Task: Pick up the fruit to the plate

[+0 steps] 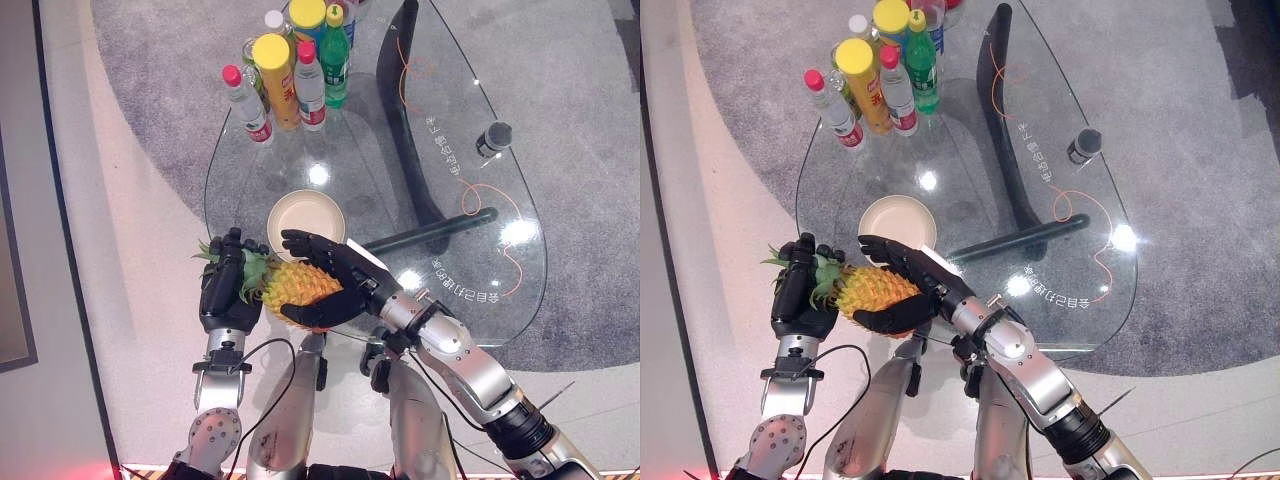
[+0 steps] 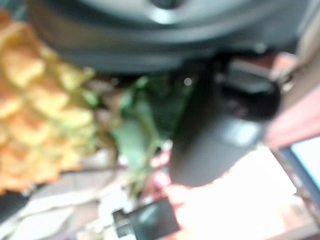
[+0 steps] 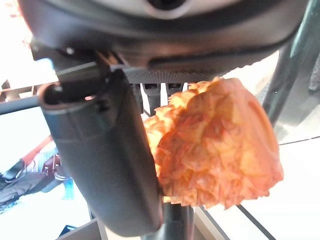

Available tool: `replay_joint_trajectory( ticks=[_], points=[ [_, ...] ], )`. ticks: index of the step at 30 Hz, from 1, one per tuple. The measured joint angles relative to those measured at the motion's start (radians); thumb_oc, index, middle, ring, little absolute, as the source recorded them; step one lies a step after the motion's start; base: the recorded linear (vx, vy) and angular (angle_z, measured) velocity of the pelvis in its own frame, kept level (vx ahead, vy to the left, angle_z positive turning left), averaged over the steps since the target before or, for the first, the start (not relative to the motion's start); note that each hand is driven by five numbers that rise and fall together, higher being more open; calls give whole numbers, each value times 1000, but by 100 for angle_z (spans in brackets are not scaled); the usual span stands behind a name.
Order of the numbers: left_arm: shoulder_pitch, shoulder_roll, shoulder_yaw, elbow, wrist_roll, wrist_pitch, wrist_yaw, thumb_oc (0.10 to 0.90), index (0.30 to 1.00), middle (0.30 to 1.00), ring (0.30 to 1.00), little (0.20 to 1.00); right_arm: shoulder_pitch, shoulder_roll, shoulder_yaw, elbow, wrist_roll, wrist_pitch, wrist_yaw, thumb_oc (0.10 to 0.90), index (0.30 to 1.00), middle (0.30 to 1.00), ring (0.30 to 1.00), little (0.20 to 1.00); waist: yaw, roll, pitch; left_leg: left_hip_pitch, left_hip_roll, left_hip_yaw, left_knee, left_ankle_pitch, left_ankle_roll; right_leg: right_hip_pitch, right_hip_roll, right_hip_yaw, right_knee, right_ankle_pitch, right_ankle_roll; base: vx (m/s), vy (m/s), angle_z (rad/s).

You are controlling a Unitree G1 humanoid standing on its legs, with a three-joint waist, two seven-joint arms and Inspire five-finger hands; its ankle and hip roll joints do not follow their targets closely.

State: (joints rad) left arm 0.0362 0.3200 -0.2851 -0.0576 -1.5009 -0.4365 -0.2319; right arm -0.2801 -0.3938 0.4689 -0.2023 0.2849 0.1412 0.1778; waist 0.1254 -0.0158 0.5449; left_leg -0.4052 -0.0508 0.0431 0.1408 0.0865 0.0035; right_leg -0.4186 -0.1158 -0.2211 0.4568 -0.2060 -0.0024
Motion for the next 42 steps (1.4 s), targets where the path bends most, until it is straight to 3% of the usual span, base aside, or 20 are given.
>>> replay_joint_trajectory(
  ticks=[12, 24, 29, 34, 40, 42],
  points=[
    [-14, -8, 1, 0, 50, 0, 3, 100, 300, 300, 300, 200, 71, 22, -37, -14, -9, -39, -37, 800, 900, 900, 900, 900, -18, -14, 0, 2, -1, -6, 10, -7, 2, 15, -2, -15, -6, 2, 3, 2, -2, 2],
    [-21, -37, 26, 3, 330, -14, 65, 100, 300, 300, 300, 200, 153, 40, -93, -3, -6, -51, -55, 800, 900, 900, 900, 900, -21, -25, 0, 2, -1, -6, 24, -15, 12, 19, -3, -15, -5, 2, 3, 0, 0, 0],
    [-66, -34, 103, 36, 490, -84, 177, 100, 300, 300, 300, 200, 160, 35, -170, 74, 2, -38, -105, 800, 900, 900, 900, 900, -25, -25, 0, 3, -1, 0, 38, -22, 21, 23, -4, -12, 3, 2, 4, 0, 0, 0],
    [-82, -27, 180, 57, 540, -109, 226, 100, 300, 300, 300, 200, 189, 18, -202, 100, 2, -30, -129, 800, 900, 900, 900, 900, -28, -25, 0, 3, -1, 2, 53, -28, 25, 26, -4, -4, 8, 4, 6, 11, 6, -2],
    [-80, -20, 178, 64, 576, -109, 242, 100, 300, 300, 300, 200, 195, 18, -201, 101, 2, -30, -131, 800, 900, 900, 900, 900, -37, -27, 1, 3, -1, 4, 57, -30, 28, 28, -3, 2, 7, 7, 10, 5, 1, -1],
    [-80, -18, 178, 122, 606, -111, 246, 100, 300, 300, 300, 200, 195, 18, -204, 101, 2, -30, -136, 800, 900, 900, 900, 900, -56, -36, 1, 3, -1, 14, 66, -32, 31, 28, -4, 10, 3, 13, 14, 28, 2, -9]
  ],
)
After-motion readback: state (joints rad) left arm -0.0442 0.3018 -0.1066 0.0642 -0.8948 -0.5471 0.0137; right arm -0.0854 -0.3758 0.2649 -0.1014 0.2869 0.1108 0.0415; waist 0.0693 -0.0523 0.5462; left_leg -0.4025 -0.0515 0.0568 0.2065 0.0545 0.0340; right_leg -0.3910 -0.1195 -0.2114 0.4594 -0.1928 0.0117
